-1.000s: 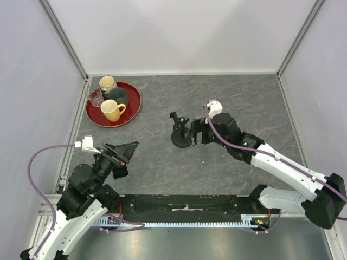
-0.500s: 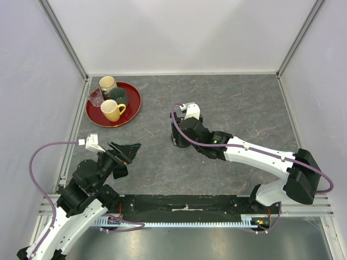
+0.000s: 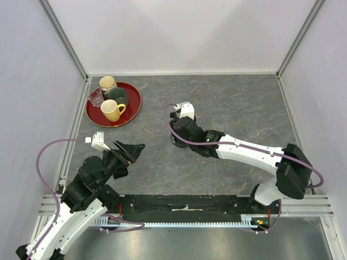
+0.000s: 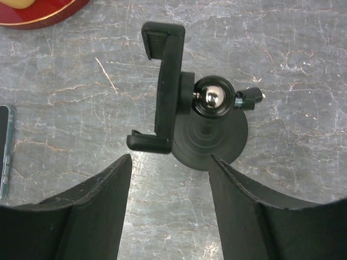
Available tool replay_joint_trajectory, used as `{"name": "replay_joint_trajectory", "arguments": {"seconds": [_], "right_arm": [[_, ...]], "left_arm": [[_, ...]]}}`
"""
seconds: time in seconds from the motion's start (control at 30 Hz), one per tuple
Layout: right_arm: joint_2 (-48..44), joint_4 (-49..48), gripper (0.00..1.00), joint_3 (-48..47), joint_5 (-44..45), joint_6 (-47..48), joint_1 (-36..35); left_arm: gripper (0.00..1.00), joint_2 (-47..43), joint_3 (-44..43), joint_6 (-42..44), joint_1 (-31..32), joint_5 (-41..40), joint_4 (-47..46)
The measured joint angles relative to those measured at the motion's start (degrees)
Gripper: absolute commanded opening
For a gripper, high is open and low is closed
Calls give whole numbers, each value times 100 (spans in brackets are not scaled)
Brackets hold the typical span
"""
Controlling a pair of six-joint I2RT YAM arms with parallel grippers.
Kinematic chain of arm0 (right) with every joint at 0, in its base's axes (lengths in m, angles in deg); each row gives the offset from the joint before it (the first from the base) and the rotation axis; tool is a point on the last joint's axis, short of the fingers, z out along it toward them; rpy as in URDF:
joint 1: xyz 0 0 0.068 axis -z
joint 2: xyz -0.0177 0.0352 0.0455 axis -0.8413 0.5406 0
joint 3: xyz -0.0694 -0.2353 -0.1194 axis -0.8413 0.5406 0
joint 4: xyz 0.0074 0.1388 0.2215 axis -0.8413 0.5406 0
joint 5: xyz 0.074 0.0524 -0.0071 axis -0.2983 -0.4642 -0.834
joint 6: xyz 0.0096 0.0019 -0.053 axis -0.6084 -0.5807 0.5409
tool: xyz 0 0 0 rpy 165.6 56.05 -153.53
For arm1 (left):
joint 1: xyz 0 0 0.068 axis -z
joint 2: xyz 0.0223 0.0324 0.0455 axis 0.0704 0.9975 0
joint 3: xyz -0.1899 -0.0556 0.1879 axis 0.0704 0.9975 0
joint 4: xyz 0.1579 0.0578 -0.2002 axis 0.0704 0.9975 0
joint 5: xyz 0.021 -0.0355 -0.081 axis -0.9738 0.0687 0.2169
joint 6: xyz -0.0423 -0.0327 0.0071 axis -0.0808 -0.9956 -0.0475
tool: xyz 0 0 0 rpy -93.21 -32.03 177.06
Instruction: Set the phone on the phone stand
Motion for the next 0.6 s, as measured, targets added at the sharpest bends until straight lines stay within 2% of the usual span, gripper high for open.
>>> {"name": "replay_joint_trajectory", "arguments": {"seconds": [0.27,0.33,0.47,0.57,0.6], "right_arm": [[157,-33,64,-310,-7,160,0],[192,-44,61,-374,-7,197,-2],[203,-44,45,-407,15,286,0],[219,-44,31,-407,33,415,0],[229,-48,24,-407,57,455,-2]], "left_arm": [[84,127,96,-35,0,94,-72],[84,127,98,-37,0,116,-92],[84,127,107,-39,0,160,-109],[83,127,105,-44,0,173,-105],[83,127,105,-44,0,173,-105]]}}
